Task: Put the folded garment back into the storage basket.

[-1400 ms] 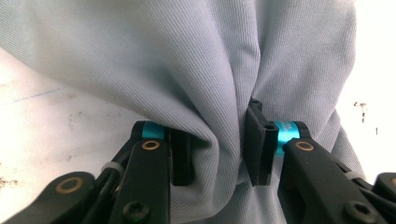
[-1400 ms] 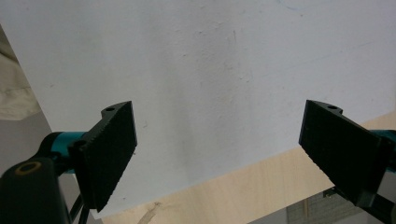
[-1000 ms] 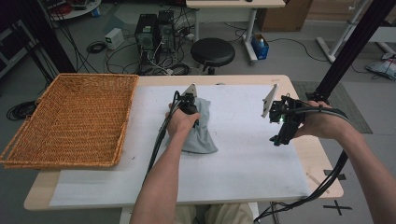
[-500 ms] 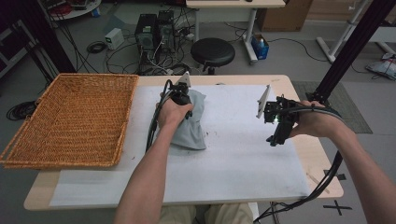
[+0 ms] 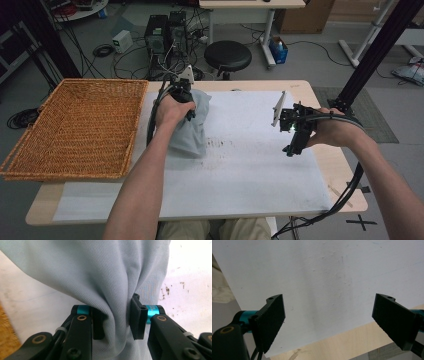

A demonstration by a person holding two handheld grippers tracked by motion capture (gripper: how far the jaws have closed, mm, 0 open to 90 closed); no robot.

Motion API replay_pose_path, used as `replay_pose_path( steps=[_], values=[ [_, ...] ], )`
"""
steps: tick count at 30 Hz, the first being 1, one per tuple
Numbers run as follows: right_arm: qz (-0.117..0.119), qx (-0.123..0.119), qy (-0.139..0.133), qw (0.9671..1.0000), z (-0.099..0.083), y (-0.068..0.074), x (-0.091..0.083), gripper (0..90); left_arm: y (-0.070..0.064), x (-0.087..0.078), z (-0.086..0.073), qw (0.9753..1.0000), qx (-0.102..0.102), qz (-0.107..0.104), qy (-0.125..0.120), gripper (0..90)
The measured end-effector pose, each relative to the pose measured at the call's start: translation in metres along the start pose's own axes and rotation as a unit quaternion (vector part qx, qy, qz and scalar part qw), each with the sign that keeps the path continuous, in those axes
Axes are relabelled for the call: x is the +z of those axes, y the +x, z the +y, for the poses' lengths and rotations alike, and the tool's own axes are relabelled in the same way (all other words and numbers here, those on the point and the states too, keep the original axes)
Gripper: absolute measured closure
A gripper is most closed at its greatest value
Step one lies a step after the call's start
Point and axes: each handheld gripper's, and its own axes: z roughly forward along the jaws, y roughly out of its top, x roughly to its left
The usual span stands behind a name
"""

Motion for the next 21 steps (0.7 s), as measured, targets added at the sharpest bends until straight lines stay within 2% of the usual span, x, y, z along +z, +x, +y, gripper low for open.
replay_pose_path(
  steps=[2,3,4,10,13,15,16,19,20,21],
  values=[
    [0.000,-0.006,0.002,1.0000,0.000,0.000,-0.001,11.2,0.005,-0.008,0.001,1.0000,-0.003,-0.001,-0.003,68.4],
    [0.003,0.005,-0.001,1.0000,0.000,0.001,0.000,11.2,0.007,-0.012,0.001,0.9999,-0.008,-0.002,-0.006,68.4],
    [0.002,0.005,0.000,1.0000,0.001,0.001,0.000,11.2,0.009,-0.016,0.001,0.9999,-0.009,-0.002,-0.009,68.4],
    [0.001,-0.007,0.001,1.0000,0.005,0.001,0.000,11.2,0.027,-0.032,-0.001,0.9998,-0.018,0.008,-0.008,68.4],
    [0.005,0.001,-0.003,1.0000,0.007,0.002,0.001,11.2,0.036,-0.041,-0.002,0.9996,-0.022,0.015,-0.008,68.3],
    [-0.006,-0.014,0.003,0.9999,0.007,-0.002,0.001,11.2,0.043,-0.046,-0.004,0.9995,-0.025,0.017,-0.010,68.3],
    [0.000,0.003,-0.001,1.0000,0.007,0.001,0.001,11.2,0.046,-0.049,-0.005,0.9993,-0.029,0.017,-0.013,68.4],
    [-0.003,-0.006,0.000,1.0000,0.008,-0.001,0.001,11.2,0.059,-0.057,-0.008,0.9989,-0.039,0.020,-0.017,68.3],
    [-0.002,-0.002,-0.002,1.0000,0.008,0.000,0.001,11.2,0.059,-0.057,-0.008,0.9989,-0.039,0.020,-0.017,68.3],
    [-0.001,-0.001,-0.002,1.0000,0.008,0.000,0.001,11.2,0.066,-0.060,-0.010,0.9988,-0.040,0.022,-0.016,68.3]
  ],
)
